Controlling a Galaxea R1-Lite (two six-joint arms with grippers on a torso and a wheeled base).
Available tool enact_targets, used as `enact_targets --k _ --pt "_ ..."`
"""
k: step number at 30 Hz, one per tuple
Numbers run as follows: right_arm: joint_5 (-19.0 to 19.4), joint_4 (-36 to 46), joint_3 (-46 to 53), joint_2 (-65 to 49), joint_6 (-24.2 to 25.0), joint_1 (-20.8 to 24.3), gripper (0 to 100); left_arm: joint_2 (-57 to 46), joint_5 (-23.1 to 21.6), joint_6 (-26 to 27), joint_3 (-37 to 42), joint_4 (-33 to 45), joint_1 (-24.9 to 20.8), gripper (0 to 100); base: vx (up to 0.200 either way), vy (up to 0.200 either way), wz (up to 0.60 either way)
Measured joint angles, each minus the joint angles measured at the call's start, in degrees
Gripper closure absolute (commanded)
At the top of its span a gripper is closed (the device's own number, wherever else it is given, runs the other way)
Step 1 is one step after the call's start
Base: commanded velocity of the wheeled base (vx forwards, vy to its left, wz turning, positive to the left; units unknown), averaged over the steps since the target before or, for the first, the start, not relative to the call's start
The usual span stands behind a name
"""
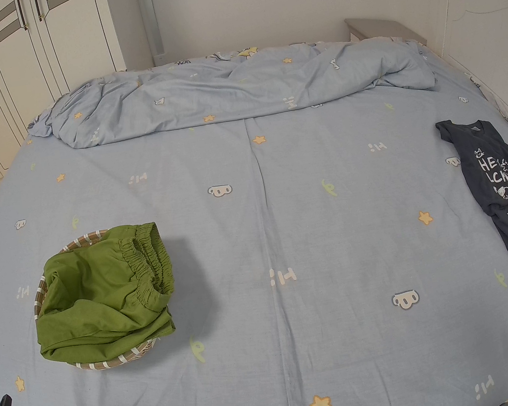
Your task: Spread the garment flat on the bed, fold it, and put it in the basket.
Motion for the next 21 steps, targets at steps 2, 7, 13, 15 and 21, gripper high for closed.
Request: enact_targets --k 2,7,13,15,21 --pt "0.5 0.3 0.0 0.0 -0.1 0.0 0 0.0 0.0 0.0 0.0 0.0 0.0 0 0.000 0.000 0.00" --pt "0.5 0.1 0.0 0.0 0.6 -0.1 0 0.0 0.0 0.0 0.0 -0.1 0.0 0 0.000 0.000 0.00" --pt "0.4 -0.1 0.0 0.0 0.8 -0.1 0 0.0 0.0 0.0 0.0 0.0 0.0 0 0.000 0.000 0.00" --pt "0.4 -0.2 0.0 0.0 0.8 -0.1 0 0.0 0.0 0.0 0.0 -0.1 0.0 0 0.000 0.000 0.00" --pt "0.4 -0.3 0.0 0.1 0.9 -0.1 0 0.1 0.0 0.0 0.0 0.0 0.0 0 0.000 0.000 0.00"
